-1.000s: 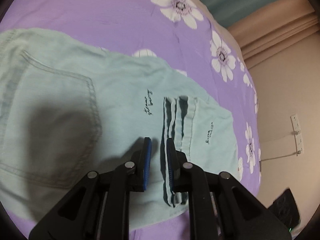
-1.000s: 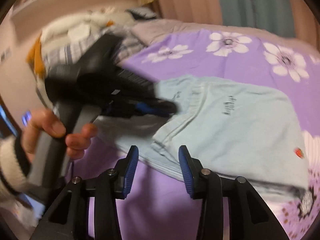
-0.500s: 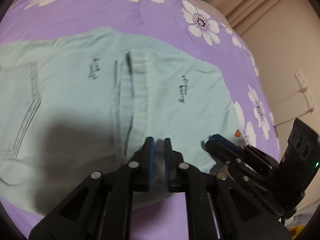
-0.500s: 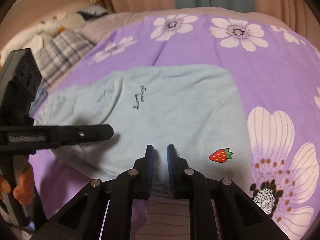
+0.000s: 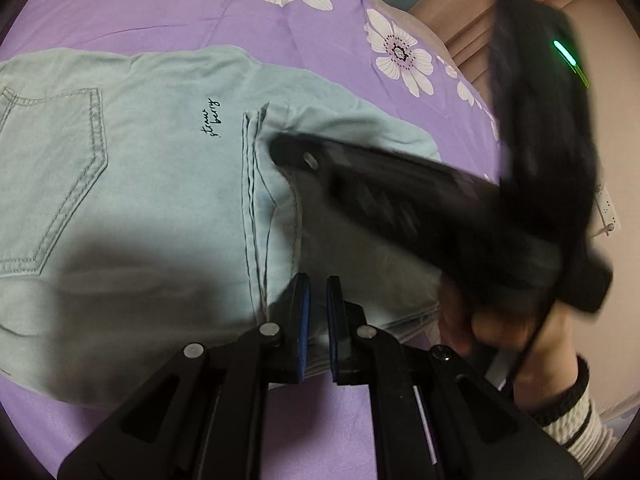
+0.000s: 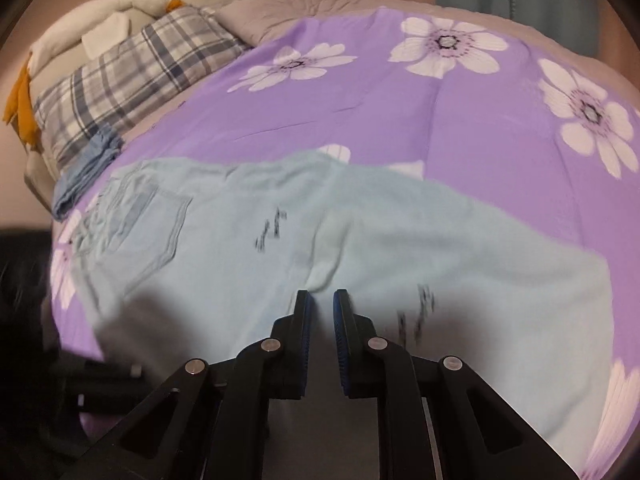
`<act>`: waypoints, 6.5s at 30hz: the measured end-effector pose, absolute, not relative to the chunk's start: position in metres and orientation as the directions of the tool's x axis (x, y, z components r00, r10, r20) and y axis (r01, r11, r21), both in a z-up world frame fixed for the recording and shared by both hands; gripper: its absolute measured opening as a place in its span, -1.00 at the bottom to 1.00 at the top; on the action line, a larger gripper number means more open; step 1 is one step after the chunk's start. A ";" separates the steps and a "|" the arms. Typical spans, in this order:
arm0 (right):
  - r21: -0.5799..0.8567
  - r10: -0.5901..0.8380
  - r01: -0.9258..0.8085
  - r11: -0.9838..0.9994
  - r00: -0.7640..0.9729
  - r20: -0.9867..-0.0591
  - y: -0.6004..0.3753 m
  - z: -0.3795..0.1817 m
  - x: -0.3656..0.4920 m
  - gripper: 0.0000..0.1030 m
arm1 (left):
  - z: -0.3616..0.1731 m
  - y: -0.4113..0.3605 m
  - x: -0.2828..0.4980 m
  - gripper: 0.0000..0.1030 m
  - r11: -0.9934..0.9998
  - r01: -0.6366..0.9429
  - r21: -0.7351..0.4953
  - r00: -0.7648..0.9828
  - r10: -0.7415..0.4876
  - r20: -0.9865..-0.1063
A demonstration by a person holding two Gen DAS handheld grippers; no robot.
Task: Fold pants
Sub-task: 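Open both grippers and withdraw them from the folded pants, then grasp the elastic waistband end of the pants with the left gripper, then lift the waistband with the left gripper and fold it over the leg hems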
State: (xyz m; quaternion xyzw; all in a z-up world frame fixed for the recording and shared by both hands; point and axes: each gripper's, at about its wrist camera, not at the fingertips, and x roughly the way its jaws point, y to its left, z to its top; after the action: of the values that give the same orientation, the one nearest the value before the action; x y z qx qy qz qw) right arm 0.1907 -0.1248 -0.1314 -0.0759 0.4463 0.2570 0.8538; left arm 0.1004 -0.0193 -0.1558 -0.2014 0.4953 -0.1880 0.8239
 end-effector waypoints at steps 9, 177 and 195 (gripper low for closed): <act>0.193 0.417 -0.474 0.859 0.429 -0.801 -0.128 -0.134 0.205 -0.70 | -0.154 -0.010 0.099 -0.86 0.838 0.095 -0.537 0.426 -0.522 -0.739; 0.917 0.812 -0.058 0.395 0.489 -0.319 -0.221 -0.129 0.114 0.18 | -0.024 0.004 0.092 -0.46 0.954 0.208 -0.216 0.738 -0.298 -0.606; 0.975 0.817 0.046 0.217 0.538 -0.207 -0.261 -0.130 0.115 0.63 | -0.075 -0.022 0.098 0.03 0.868 0.342 -0.359 0.534 -0.494 -0.686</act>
State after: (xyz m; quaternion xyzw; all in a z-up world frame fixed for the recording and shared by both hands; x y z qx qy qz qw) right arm 0.1146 -0.2612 -0.1304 0.5571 0.3871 0.2847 0.6774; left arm 0.0978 -0.0224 -0.0746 -0.0909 0.4190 -0.2398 0.8710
